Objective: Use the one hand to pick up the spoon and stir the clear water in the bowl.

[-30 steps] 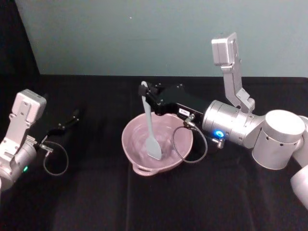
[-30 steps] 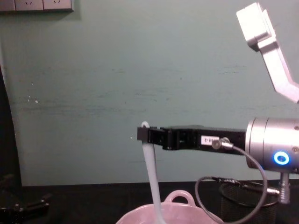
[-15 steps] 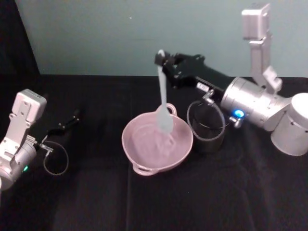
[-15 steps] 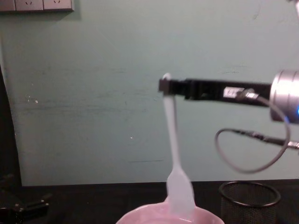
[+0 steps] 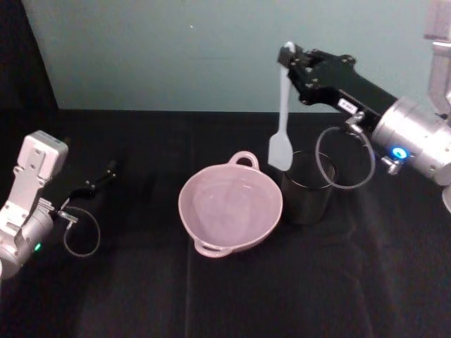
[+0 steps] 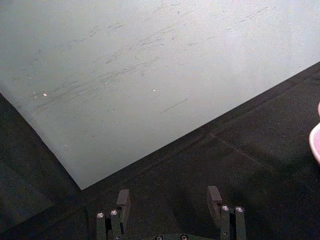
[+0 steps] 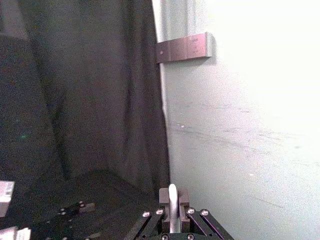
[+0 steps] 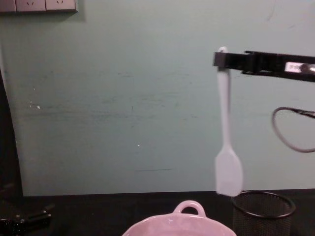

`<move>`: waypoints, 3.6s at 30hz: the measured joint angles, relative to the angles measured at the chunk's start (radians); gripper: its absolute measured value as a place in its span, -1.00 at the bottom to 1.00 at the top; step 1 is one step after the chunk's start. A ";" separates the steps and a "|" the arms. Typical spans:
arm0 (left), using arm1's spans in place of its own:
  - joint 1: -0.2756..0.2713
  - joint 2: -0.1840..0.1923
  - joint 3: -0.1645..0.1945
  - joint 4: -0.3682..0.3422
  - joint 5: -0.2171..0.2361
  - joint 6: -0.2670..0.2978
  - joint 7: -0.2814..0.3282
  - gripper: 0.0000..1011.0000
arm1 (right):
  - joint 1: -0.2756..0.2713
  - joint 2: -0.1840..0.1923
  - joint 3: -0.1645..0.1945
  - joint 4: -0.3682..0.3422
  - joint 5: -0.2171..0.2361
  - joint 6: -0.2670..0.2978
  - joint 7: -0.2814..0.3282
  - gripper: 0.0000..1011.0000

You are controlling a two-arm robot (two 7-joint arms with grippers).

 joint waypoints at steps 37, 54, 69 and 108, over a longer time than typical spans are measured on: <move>0.000 0.000 0.000 0.000 0.000 0.000 0.000 1.00 | -0.111 -0.057 0.143 0.301 0.256 -0.101 0.078 -0.78; 0.000 0.000 0.000 0.000 0.000 0.000 0.000 1.00 | -0.098 -0.090 0.151 0.442 0.404 -0.123 0.159 -0.78; 0.000 0.000 0.000 0.000 0.000 0.000 0.000 1.00 | -0.105 -0.089 0.141 0.465 0.449 -0.141 0.149 -0.25; 0.000 0.000 0.000 0.000 0.000 0.000 0.000 1.00 | -0.400 0.118 0.168 0.045 0.299 -0.060 -0.211 0.98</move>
